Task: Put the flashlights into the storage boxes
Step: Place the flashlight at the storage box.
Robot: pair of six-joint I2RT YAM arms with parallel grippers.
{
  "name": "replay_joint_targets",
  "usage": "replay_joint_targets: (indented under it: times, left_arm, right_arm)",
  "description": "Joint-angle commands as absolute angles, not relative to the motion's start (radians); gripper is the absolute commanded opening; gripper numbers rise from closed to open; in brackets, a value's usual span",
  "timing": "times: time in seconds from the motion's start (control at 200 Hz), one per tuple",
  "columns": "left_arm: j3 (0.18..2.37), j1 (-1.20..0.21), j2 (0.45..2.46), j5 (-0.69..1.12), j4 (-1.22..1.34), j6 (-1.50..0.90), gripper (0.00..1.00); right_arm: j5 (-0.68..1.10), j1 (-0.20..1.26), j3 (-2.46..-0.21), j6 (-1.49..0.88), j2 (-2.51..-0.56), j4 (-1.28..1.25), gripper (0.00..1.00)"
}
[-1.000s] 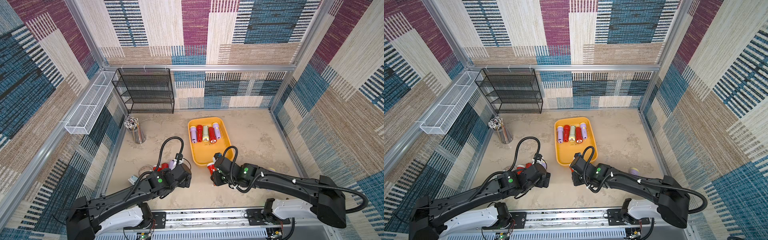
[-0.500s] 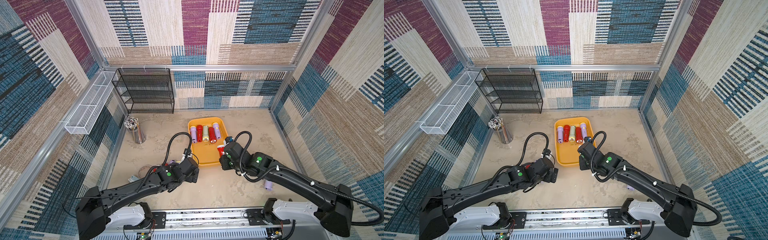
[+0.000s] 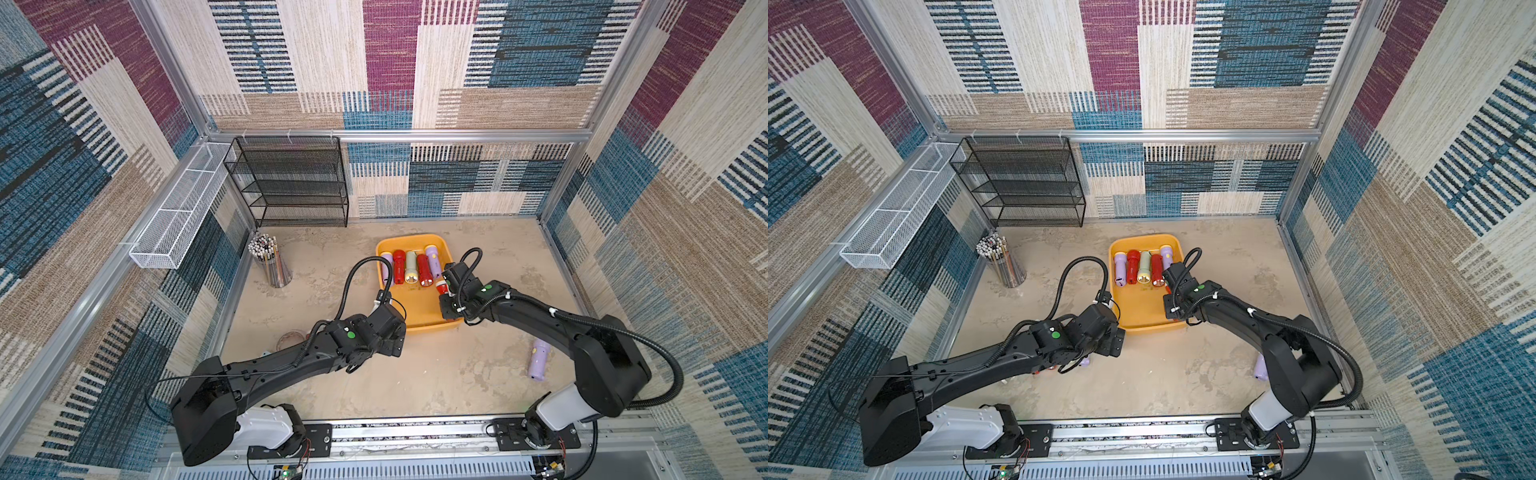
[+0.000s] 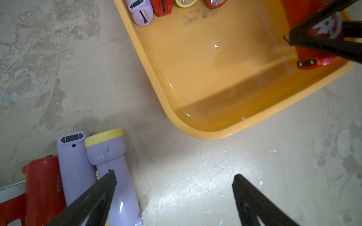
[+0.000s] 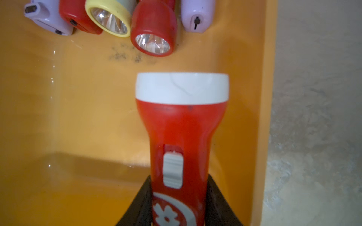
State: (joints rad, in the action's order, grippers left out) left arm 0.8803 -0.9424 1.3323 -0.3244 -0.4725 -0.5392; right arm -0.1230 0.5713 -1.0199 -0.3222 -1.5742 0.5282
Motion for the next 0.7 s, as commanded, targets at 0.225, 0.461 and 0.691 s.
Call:
replay_joint_targets:
  times: [0.225, 0.461, 0.691]
  left_arm:
    - [0.969, -0.892, 1.46, -0.28, -0.462, -0.502, 0.95]
    - [0.996, -0.868, 1.496, -0.263, -0.464, -0.488, 0.94]
    - [1.002, -0.851, 1.528, -0.243, -0.458, -0.486, 0.94]
  right_arm:
    - [-0.064, 0.503, -1.123, -0.248, -1.754, 0.452, 0.37]
    - [-0.062, 0.481, -1.153, -0.234, -1.797, 0.469, 0.41]
    - [-0.061, 0.482, -1.166, -0.241, -1.767, 0.494, 0.59]
